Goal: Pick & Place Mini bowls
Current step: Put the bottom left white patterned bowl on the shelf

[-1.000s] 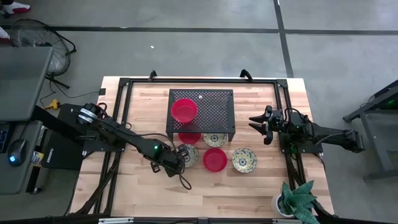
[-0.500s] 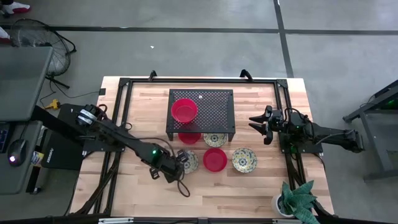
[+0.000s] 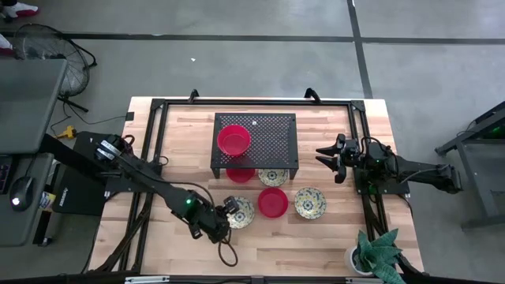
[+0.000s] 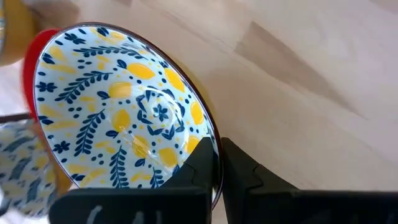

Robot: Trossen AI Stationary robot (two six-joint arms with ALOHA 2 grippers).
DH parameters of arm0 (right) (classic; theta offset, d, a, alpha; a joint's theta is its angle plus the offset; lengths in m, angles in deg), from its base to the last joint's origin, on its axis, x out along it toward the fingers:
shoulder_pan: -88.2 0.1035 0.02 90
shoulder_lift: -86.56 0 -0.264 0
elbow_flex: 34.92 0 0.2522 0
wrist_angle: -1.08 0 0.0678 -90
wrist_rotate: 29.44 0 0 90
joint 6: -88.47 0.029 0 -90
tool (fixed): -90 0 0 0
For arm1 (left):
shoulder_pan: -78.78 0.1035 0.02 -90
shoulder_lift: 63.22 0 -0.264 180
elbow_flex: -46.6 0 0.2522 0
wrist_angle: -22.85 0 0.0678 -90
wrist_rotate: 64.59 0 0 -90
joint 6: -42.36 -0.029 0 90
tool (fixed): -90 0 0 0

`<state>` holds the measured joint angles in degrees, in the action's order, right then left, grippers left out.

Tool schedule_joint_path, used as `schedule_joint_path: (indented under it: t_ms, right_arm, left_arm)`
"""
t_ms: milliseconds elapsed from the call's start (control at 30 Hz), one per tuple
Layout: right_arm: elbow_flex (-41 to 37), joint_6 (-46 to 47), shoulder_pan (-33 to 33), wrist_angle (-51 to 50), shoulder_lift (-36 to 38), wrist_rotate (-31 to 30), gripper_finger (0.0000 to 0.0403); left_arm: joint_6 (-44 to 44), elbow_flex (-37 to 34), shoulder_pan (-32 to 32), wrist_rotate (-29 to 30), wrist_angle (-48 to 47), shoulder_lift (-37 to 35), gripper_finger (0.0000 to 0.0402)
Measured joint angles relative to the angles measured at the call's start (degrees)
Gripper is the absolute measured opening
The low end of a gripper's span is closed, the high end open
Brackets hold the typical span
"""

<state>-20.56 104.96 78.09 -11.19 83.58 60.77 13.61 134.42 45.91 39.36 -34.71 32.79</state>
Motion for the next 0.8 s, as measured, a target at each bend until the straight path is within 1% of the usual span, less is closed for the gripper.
schedule_joint_path:
  t_ms: [267,367,433,667,800]
  right_arm:
    - [0.00,-0.02,0.02,0.00,0.00,0.00,0.0138]
    - [0.00,-0.01,0.01,0.00,0.00,0.00,0.0138]
    - [0.00,0.00,0.00,0.00,0.00,-0.02,0.0138]
    - [0.00,-0.02,0.02,-0.02,0.00,0.00,0.0138]
    - [0.00,-0.02,0.01,-0.02,0.00,0.00,0.0138]
  left_arm:
    - [5.03,9.43,-0.16,3.35,-7.56,0.50,0.0002]
    - [6.57,14.32,0.55,4.30,-11.55,2.94,0.0002]
    - [7.05,17.96,1.16,4.27,-14.98,4.70,0.0002]
    - [7.89,29.96,3.48,3.80,-22.25,10.66,0.0002]
    - [8.07,36.23,4.83,5.72,-26.11,13.34,0.0002]
